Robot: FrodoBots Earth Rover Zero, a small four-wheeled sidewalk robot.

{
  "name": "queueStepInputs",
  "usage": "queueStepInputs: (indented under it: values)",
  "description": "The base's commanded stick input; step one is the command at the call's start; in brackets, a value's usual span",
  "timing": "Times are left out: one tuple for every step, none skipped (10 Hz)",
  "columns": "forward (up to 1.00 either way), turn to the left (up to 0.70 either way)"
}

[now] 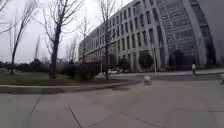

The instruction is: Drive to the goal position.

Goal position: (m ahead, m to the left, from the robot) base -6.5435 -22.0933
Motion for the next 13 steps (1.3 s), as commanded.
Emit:
queueStepInputs:
  values:
    - [0.70, -0.14]
    - [0.70, -0.14]
    - [0.70, -0.14]
    - [0.70, -0.14]
    - [0.70, -0.14]
    - [0.70, -0.14]
    - [0.70, -0.14]
    - [0.70, -0.14]
    - [0.70, -0.14]
    - [0.70, -0.14]
    - [0.70, -0.14]
    - [0.70, -0.14]
    - [0.70, -0.14]
